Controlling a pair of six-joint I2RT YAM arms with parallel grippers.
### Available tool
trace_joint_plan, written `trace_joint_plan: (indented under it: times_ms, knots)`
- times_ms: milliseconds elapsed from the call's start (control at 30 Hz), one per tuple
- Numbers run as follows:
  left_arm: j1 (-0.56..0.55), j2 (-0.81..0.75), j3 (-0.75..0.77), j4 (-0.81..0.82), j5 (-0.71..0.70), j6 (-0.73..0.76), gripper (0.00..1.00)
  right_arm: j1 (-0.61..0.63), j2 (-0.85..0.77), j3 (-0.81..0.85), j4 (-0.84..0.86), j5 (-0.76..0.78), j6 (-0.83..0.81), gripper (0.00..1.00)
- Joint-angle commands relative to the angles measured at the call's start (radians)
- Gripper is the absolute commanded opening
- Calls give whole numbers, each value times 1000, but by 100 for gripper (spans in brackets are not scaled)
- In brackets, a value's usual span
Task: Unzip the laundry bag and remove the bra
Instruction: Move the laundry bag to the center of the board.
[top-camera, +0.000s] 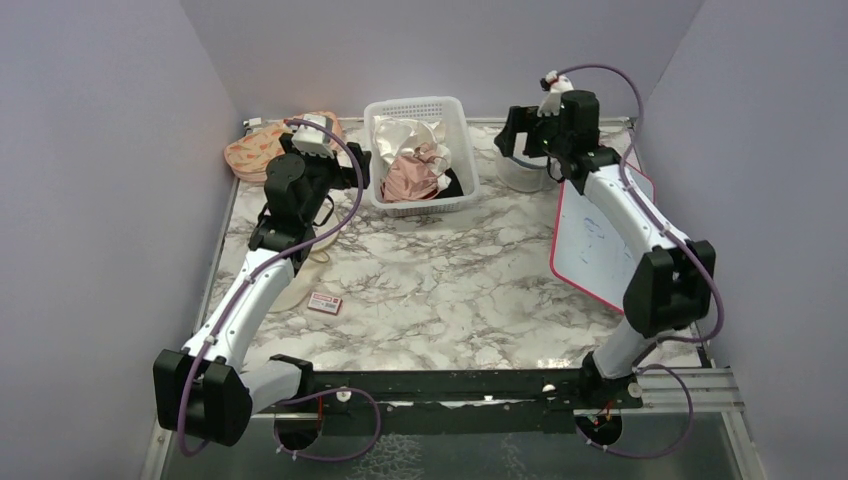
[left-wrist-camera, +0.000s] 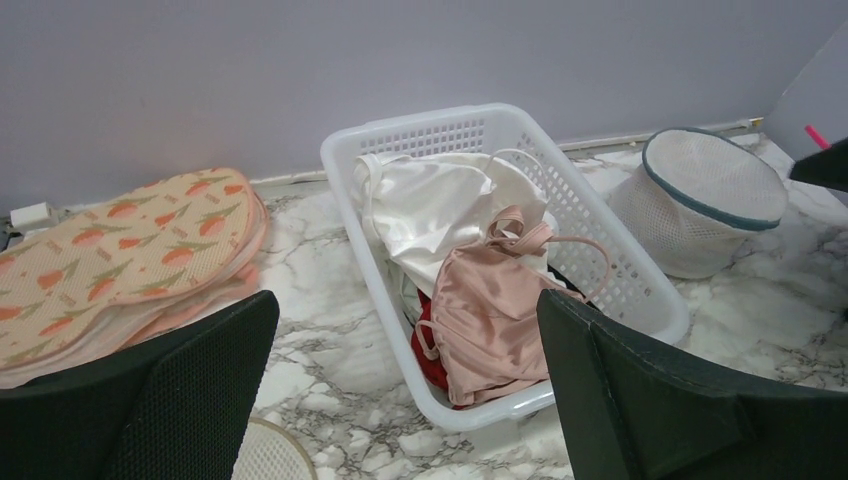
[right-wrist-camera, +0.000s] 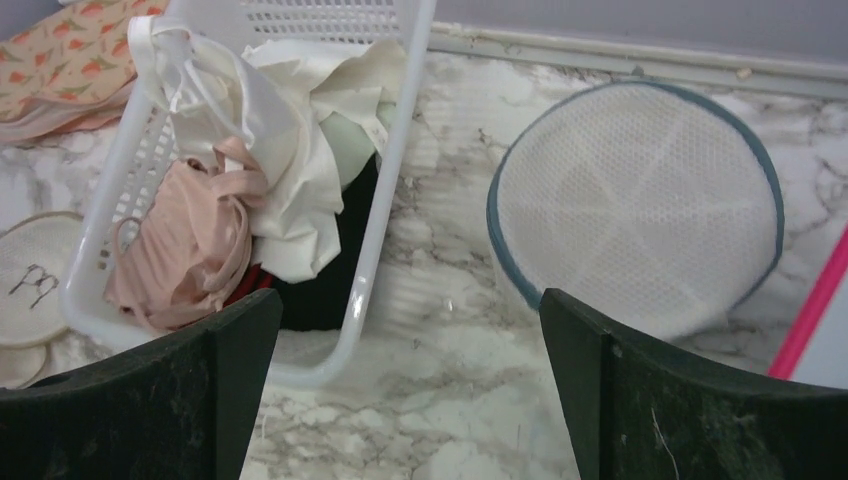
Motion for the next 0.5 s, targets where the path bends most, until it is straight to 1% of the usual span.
trace_joint_plan:
  times_ms: [0, 133, 367, 467]
  knots:
    - [9, 8, -9, 75, 67, -1, 99, 53, 162, 196, -92, 130, -125, 99]
    - [9, 14, -7, 79, 70, 4, 99, 70, 326, 384, -202, 242, -193, 92]
    - [11, 21, -11, 85, 79, 6, 99, 109, 544, 573, -292, 458, -310, 85]
    - [12, 21, -13, 87, 76, 9, 99, 131, 616, 634, -326, 527, -345, 78]
